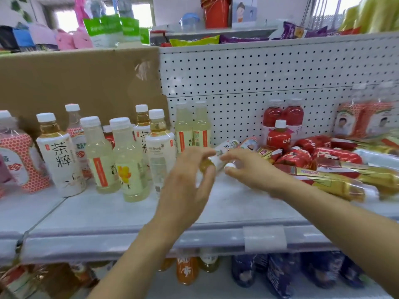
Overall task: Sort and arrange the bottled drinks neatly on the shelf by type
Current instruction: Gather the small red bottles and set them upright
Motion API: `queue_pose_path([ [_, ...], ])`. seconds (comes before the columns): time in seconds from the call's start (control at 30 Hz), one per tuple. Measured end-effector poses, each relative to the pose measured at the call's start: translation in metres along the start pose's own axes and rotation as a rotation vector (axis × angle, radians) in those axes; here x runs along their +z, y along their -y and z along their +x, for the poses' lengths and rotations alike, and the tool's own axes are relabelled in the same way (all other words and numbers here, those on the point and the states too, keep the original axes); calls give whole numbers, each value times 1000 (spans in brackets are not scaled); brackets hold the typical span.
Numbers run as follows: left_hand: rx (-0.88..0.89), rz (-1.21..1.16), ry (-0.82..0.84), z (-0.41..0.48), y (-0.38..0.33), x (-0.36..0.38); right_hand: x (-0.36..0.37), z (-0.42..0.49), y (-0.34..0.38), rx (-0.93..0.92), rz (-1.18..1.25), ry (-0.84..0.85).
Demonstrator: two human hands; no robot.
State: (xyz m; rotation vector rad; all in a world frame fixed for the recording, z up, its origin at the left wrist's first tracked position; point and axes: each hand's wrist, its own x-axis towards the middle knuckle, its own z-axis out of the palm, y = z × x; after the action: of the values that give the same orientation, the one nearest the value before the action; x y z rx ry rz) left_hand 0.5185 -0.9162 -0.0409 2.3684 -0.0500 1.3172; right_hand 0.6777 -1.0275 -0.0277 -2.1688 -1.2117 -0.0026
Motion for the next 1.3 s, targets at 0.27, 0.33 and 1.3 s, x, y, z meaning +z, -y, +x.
queue_pose_path([
  [0.27,-551,83,451,71,57,77,-16,53,-29,43,-334,249],
  [0.33,-609,83,465,79,70,90,-16,65,-25,15,-458,327],
  [1.3,-799,250,651,124,95,143,-128,168,-82,188,127,-160],
])
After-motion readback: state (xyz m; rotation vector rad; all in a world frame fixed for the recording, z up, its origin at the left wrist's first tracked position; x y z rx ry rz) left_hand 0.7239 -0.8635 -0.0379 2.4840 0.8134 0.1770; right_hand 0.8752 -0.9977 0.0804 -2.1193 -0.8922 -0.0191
